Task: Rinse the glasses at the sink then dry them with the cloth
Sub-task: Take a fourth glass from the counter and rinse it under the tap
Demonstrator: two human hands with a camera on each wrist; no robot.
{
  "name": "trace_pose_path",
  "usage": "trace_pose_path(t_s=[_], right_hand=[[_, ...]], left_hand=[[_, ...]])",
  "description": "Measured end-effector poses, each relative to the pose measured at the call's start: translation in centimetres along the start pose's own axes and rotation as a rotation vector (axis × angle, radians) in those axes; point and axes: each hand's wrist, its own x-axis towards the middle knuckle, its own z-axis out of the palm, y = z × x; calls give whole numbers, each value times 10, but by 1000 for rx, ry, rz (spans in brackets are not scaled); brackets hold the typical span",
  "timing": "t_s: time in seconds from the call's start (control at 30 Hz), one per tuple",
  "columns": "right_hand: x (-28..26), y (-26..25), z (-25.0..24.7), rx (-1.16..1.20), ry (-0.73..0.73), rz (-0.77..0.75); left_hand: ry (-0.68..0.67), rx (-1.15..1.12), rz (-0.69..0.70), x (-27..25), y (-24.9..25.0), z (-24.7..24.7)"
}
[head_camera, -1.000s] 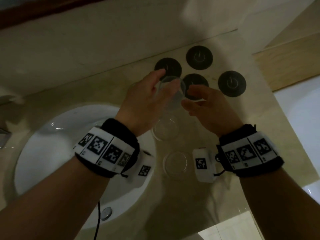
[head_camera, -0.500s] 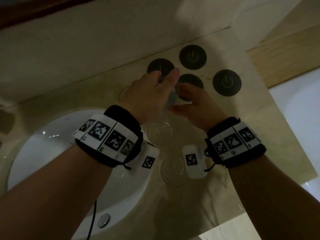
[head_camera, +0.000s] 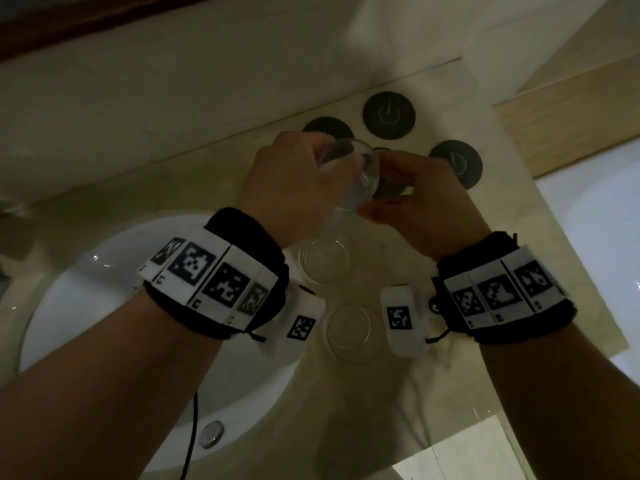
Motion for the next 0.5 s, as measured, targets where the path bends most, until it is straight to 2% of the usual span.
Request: trace_pose_path(t_s=[0.13,0.3,0.5], right_hand=[[-10,-22,-10,50,87,-52],[-25,-63,-11,72,96,-123],[-44,-113,16,155,-45,-213]], left_hand=[[36,8,132,-11,1,-20],[135,-100,207,-32,-3,-51],[226,-152,238,-75,-34,-95]])
